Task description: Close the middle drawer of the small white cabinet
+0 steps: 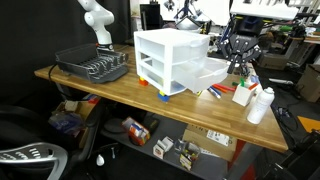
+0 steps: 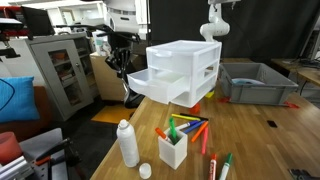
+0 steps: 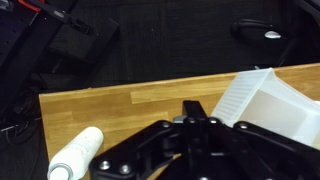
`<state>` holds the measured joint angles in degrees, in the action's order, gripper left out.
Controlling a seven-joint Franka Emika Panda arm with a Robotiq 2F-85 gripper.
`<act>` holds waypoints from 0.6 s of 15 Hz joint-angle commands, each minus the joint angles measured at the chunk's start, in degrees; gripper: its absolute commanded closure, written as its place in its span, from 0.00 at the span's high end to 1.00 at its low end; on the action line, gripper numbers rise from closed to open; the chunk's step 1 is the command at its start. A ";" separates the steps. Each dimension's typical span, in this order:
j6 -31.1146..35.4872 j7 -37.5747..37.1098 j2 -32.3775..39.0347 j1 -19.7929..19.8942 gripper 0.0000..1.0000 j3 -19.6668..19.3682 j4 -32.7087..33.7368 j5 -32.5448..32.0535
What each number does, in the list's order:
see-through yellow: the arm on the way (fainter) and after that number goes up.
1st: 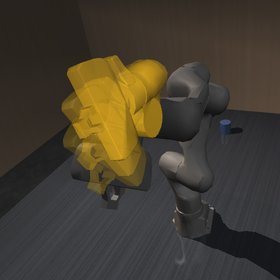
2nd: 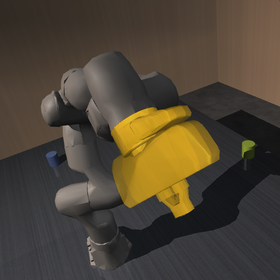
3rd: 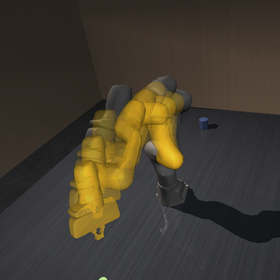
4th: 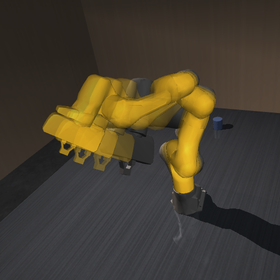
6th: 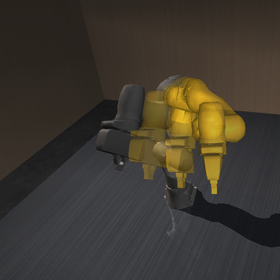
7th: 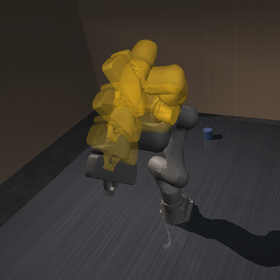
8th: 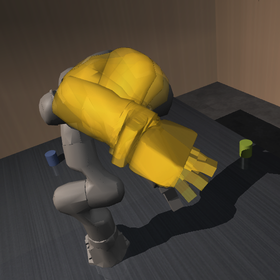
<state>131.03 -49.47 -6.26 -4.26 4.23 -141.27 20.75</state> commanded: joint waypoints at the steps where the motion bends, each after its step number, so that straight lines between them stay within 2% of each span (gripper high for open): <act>1: 2.55 -0.31 3.06 0.29 0.00 0.58 0.14 -1.12; 9: 5.33 -2.67 13.68 -0.24 0.00 -0.64 7.32 -6.96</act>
<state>136.35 -50.18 3.79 -4.22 4.07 -137.38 16.52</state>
